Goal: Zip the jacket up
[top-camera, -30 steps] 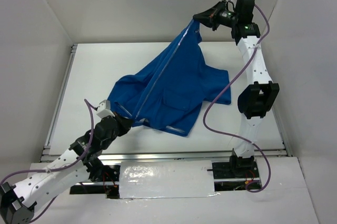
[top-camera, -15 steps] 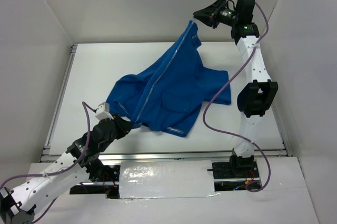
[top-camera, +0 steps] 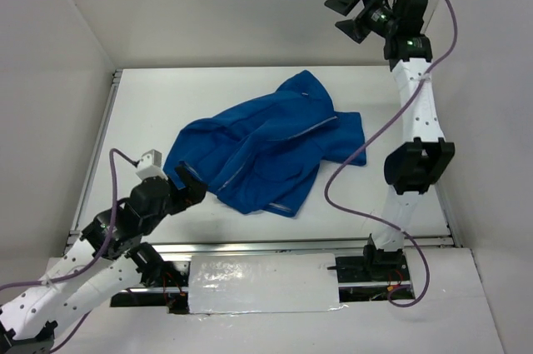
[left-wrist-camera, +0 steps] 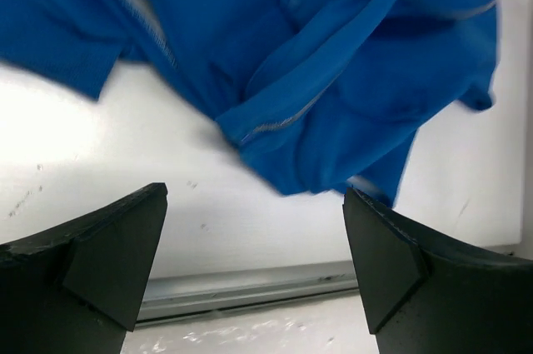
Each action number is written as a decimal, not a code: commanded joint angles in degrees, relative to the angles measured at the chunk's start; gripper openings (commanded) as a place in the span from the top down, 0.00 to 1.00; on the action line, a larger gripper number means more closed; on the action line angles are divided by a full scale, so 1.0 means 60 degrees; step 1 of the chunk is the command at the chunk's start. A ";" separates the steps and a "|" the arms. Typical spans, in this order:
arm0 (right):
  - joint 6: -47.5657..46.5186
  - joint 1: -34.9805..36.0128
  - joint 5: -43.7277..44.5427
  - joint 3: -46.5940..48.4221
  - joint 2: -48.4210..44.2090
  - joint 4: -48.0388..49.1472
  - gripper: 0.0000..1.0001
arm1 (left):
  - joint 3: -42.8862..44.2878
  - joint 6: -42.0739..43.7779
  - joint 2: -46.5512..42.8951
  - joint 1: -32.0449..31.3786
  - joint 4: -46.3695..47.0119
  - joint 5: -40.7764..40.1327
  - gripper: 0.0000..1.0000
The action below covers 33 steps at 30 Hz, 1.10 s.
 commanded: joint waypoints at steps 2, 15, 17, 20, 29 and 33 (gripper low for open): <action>-0.2648 0.0227 0.2719 -0.1298 -0.3495 -0.2213 0.00 | 0.1989 0.1286 0.1085 -0.0053 -0.0820 -0.1001 0.01; -0.5010 0.1062 0.4588 -1.0263 -1.1984 -0.3419 0.00 | 0.6929 0.3586 0.4062 0.2120 -0.1837 -0.4228 0.01; -0.5083 0.1732 0.6078 -1.0662 -1.3200 -0.3551 0.00 | 0.6973 0.4288 0.3960 0.3194 -0.1380 -0.3263 0.01; -0.5318 0.2686 0.7150 -1.0854 -1.4256 -0.4165 0.00 | 0.7235 0.4673 0.3871 0.4969 -0.1143 -0.2030 0.00; -0.5508 0.3919 0.9145 -1.0312 -1.5343 -0.6056 0.00 | 0.4969 0.4614 0.1532 0.5030 -0.0061 -0.2352 0.01; -0.5523 0.3933 0.9292 -1.0370 -1.5298 -0.6056 0.00 | 0.4206 0.4732 0.0971 0.5030 0.0263 -0.2102 0.01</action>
